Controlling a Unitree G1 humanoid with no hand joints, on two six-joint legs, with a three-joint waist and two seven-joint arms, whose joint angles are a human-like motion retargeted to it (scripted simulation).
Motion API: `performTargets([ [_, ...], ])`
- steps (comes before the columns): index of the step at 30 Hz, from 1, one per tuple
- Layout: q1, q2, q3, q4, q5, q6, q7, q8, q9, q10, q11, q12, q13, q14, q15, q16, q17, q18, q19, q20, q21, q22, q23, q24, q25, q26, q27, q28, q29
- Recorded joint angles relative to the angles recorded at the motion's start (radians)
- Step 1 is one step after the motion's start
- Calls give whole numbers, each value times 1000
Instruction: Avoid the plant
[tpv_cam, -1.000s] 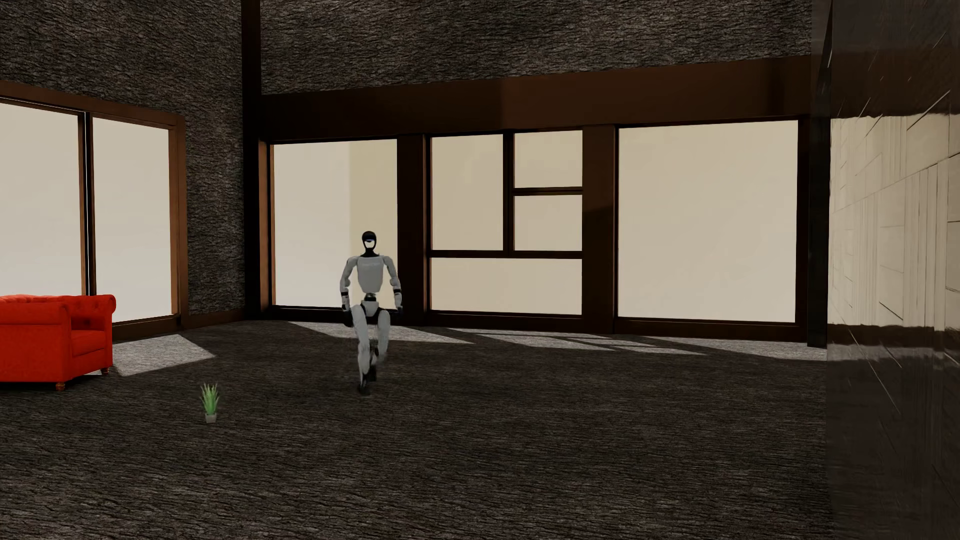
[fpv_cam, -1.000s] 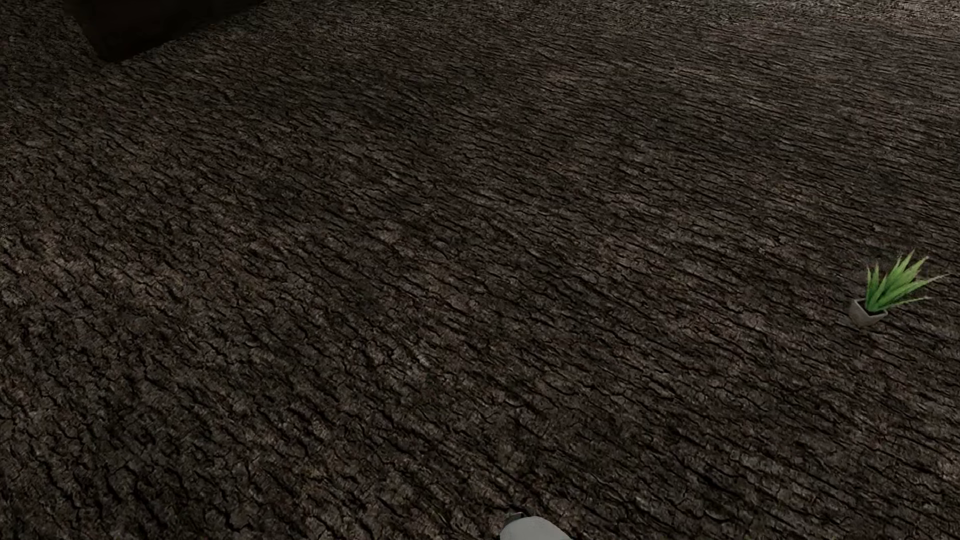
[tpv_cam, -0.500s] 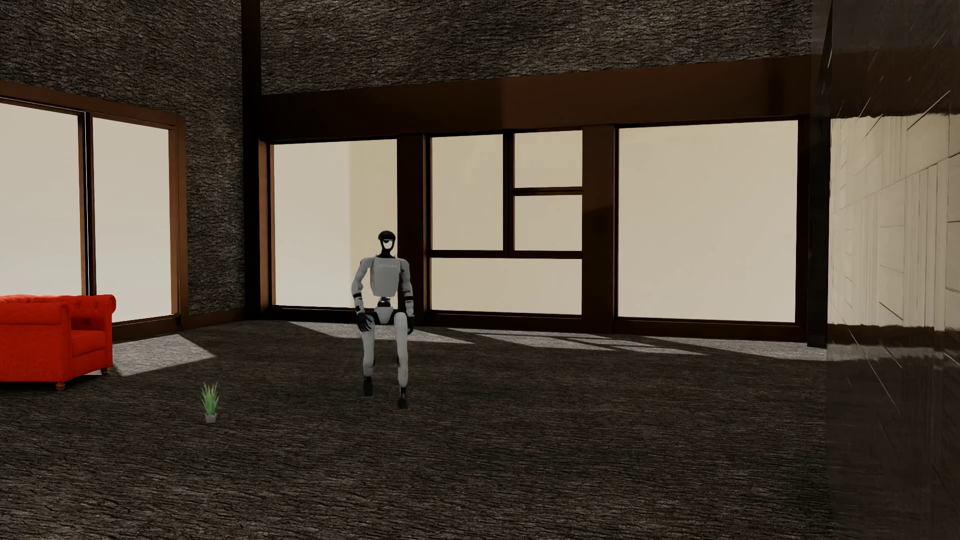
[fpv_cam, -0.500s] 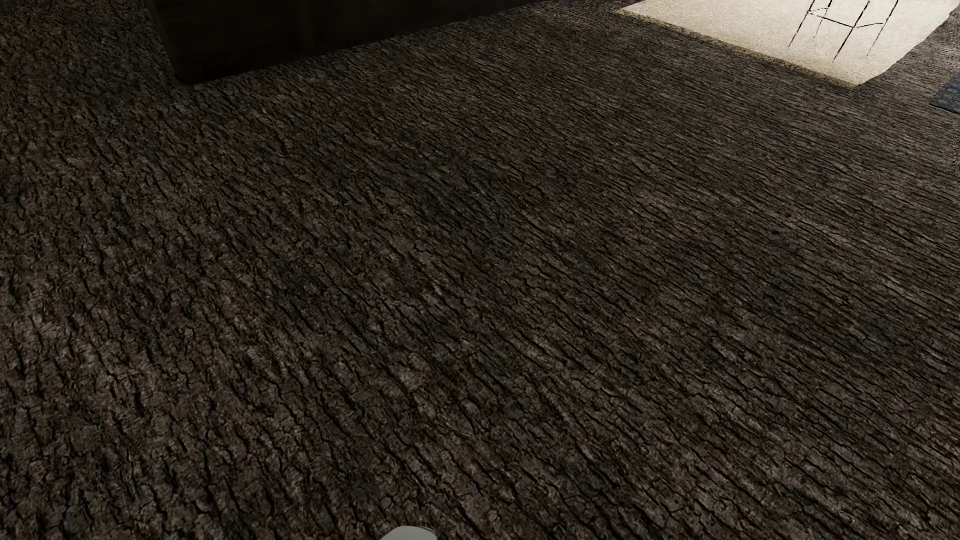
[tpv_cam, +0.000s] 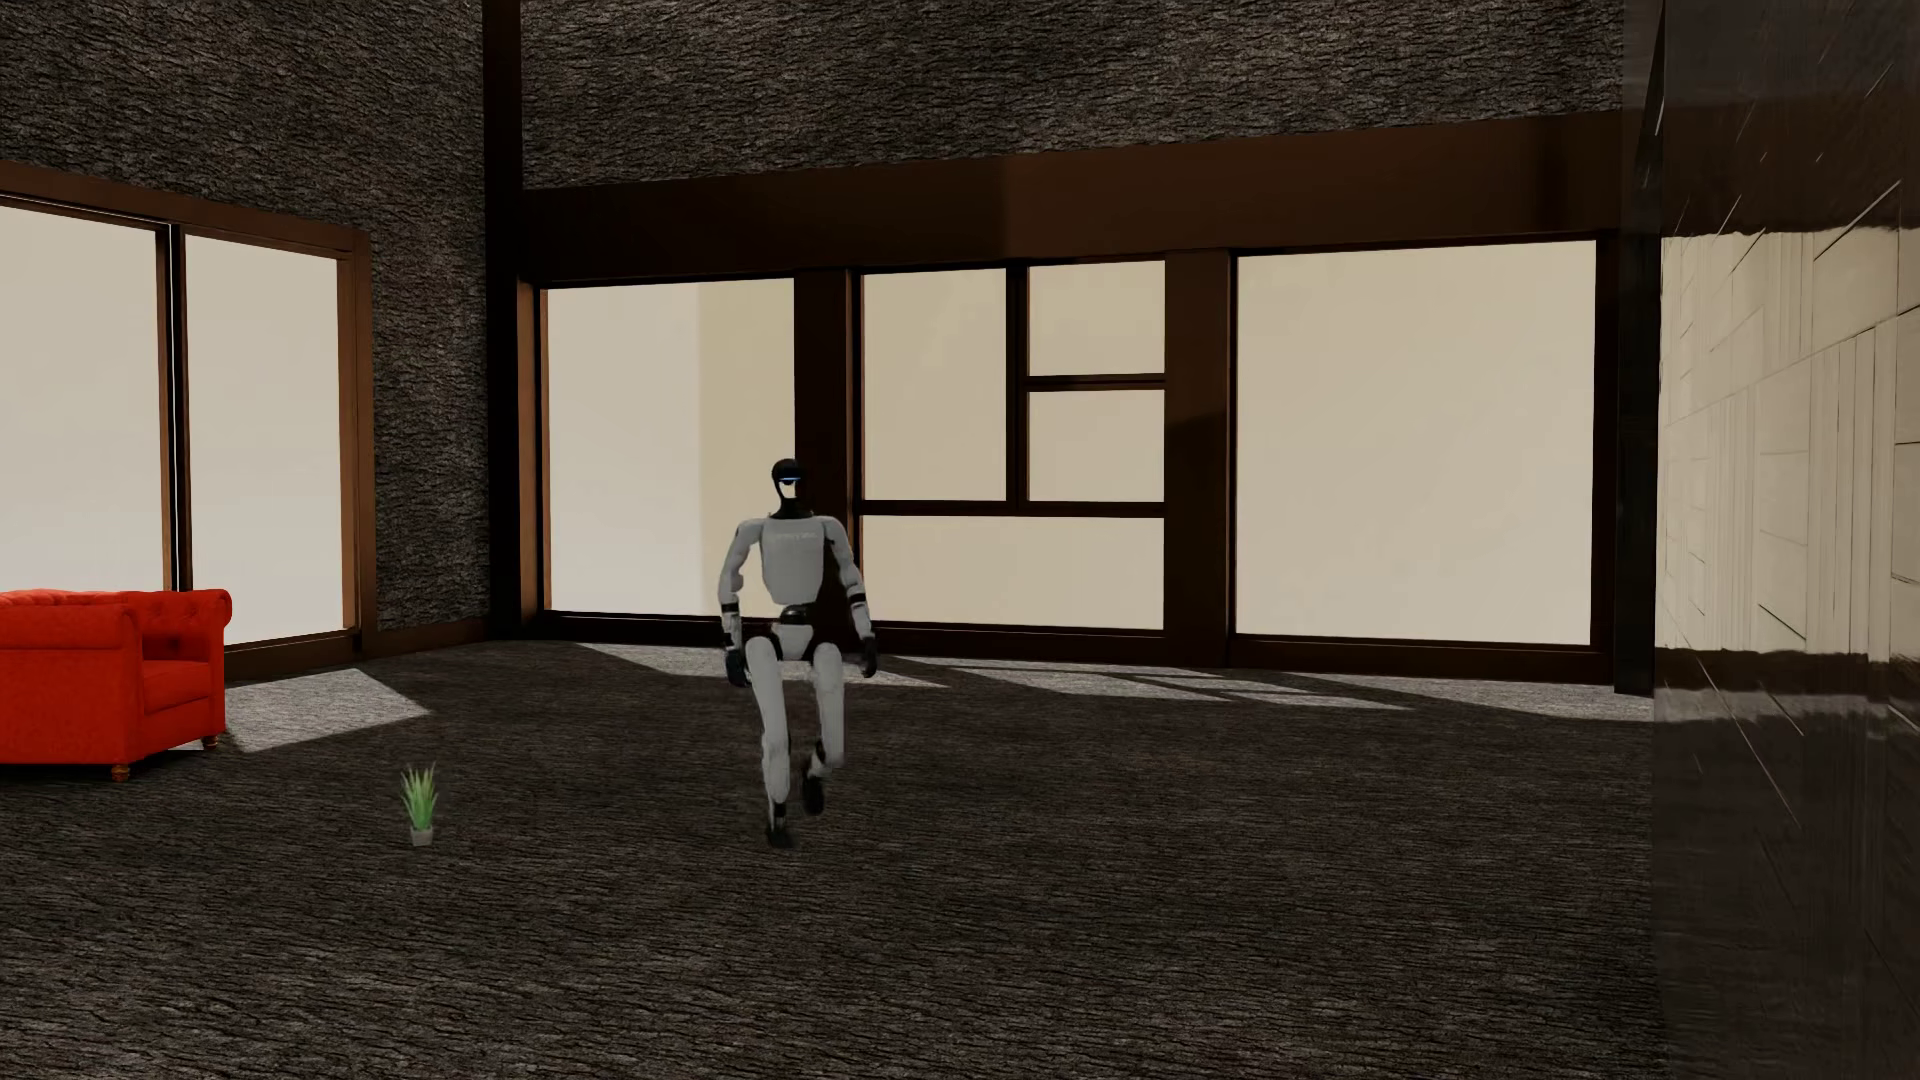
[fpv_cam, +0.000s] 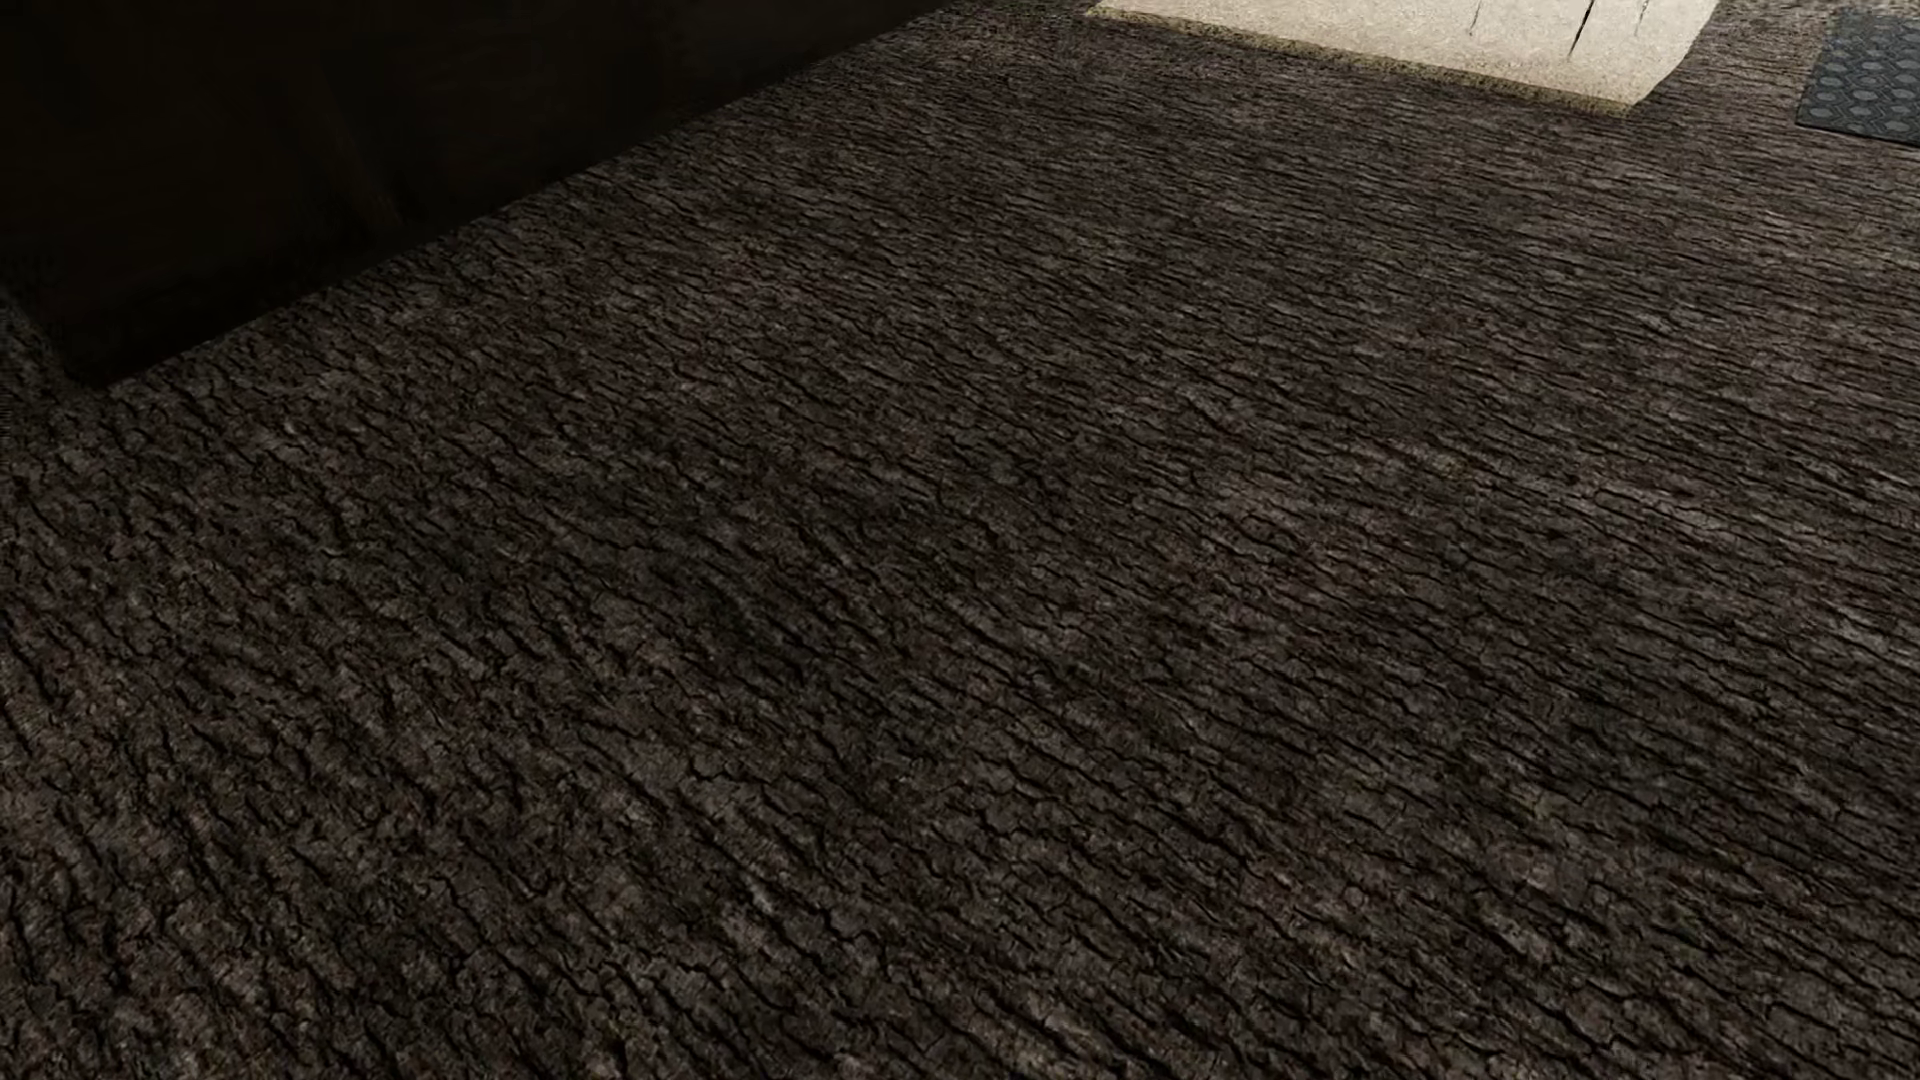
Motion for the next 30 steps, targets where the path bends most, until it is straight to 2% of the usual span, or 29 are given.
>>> performTargets([
  [1, -98, 111, 29, -7, -2, 0, 0, 0, 24, 55, -46, -6, -16, -107, -74, -7, -1, 0, 0, -35, -1, 24, -9, 0, 0, 0, 0, 0, 0],
  [3, -224, 282, 148, -30, -23, -30, 0, 0, 39, -159, -101, 17, -75, -185, -197, -10, -11, 0, 0, -93, -2, 53, -6, 0, 0, 0, 0, 0, 0],
  [4, -287, 356, 190, -38, -34, -47, 0, 0, 33, -320, -148, 40, -96, -183, -278, -7, -19, 0, 0, -84, -32, 54, -35, 0, 0, 0, 0, 0, 0],
  [6, -362, 461, 249, -41, -54, -82, 0, 0, 9, -711, -201, 79, -148, -101, -415, 7, -21, 0, 0, -55, -102, 48, -82, 0, 0, 0, 0, 0, 0],
  [7, -402, 514, 272, -30, -70, -93, 0, 0, -4, -778, -211, 92, -154, -74, -460, 9, -29, 0, 0, -39, -147, 53, -122, 0, 0, 0, 0, 0, 0],
  [8, -441, 537, 304, 5, -69, -113, 0, 0, -24, -759, -195, 113, -187, -78, -496, 12, -39, 0, 0, -37, -125, 59, -113, 0, 0, 0, 0, 0, 0],
  [9, -442, 597, 345, -4, -82, -134, 0, 0, -13, -672, -147, 124, -168, -16, -506, 27, -32, 0, 0, -52, -149, 71, -142, 0, 0, 0, 0, 0, 0],
  [10, -484, 578, 364, -32, -109, -169, 0, 0, -22, -547, -17, 138, -170, 29, -388, 15, -30, 0, 0, 5, -243, 82, -184, 0, 0, 0, 0, 0, 0],
  [11, -443, 532, 374, -44, -125, -204, 0, 0, -11, -472, 197, 122, -160, -2, -149, 21, 2, 0, 0, -37, -179, 129, -126, 0, 0, 0, 0, 0, 0],
  [12, -410, 443, 336, -47, -130, -207, 0, 0, -3, -430, 417, 107, -162, -56, 22, 13, 10, 0, 0, -43, -158, 159, -114, 0, 0, 0, 0, 0, 0],
  [13, -351, 340, 291, -50, -154, -213, 0, 0, 6, -434, 560, 93, -169, -93, 88, -1, 18, 0, 0, -49, -111, 173, -104, 0, 0, 0, 0, 0, 0],
  [14, -264, 241, 247, -18, -141, -186, 0, 0, 14, -471, 607, 88, -157, -104, 95, -17, 23, 0, 0, -55, -82, 165, -106, 0, 0, 0, 0, 0, 0],
  [15, -171, 123, 202, -8, -151, -181, 0, 0, 17, -524, 589, 82, -159, -121, 83, -24, 57, 0, 0, -60, -89, 147, -29, 0, 0, 0, 0, 0, 0],
  [16, -81, 25, 139, 14, -133, -149, 0, 0, 15, -584, 469, 90, -120, -161, 116, -21, 50, 0, 0, -86, -96, 86, -70, 0, 0, 0, 0, 0, 0],
  [18, 95, -139, 21, 35, -152, -114, 0, 0, 8, -677, 227, 97, -71, -226, 162, -12, 46, 0, 0, -86, -54, -10, -37, 0, 0, 0, 0, 0, 0],
  [19, 171, -209, -34, 35, -165, -114, 0, 0, 6, -705, 86, 93, -46, -256, 107, 3, 34, 0, 0, -72, -65, -63, -39, 0, 0, 0, 0, 0, 0],
  [20, 234, -254, -103, 30, -185, -121, 0, 0, 4, -721, -49, 75, -27, -282, -27, 26, 22, 0, 0, -81, -34, -91, -32, 0, 0, 0, 0, 0, 0],
  [21, 276, -299, -161, 30, -221, -115, 0, 0, -7, -722, -123, 53, 4, -302, -236, 46, 20, 0, 0, -91, -63, -107, -3, 0, 0, 0, 0, 0, 0],
  [22, 328, -305, -224, 39, -268, -104, 0, 0, 2, -717, -156, 27, 34, -292, -377, 54, 2, 0, 0, -98, -53, -103, 9, 0, 0, 0, 0, 0, 0],
  [23, 375, -342, -264, 59, -293, -87, 0, 0, -7, -716, -134, 11, 68, -244, -203, 57, -1, 0, 0, -96, -64, -87, 45, 0, 0, 0, 0, 0, 0],
  [24, 398, -417, -261, 86, -277, -61, 0, 0, -18, -692, -26, 10, 86, -138, 95, 51, -5, 0, 0, -64, -35, -80, 71, 0, 0, 0, 0, 0, 0],
  [25, 365, -451, -240, 129, -210, -2, 0, 0, -30, -609, 68, 15, 82, 40, 185, 32, -3, 0, 0, -45, 9, -54, 114, 0, 0, 0, 0, 0, 0],
  [26, 322, -412, -204, 109, -171, -2, 0, 0, -23, -470, 125, 27, 63, 200, 137, 22, -3, 0, 0, -41, 51, -10, 140, 0, 0, 0, 0, 0, 0],
  [27, 201, -383, -175, 96, -121, 5, 0, 0, -29, -280, 165, 25, 53, 240, 98, 20, -7, 0, 0, -69, 37, 15, 122, 0, 0, 0, 0, 0, 0],
  [28, 134, -279, -127, 107, -61, 14, 0, 0, 0, -105, 144, 15, 41, 146, 70, 18, 9, 0, 0, -92, -22, 26, 120, 0, 0, 0, 0, 0, 0],
  [30, -83, -53, -42, 35, 18, -10, 0, 0, 24, 87, 53, 34, -22, -118, -38, 7, 6, 0, 0, -120, -22, 42, 46, 0, 0, 0, 0, 0, 0],
])
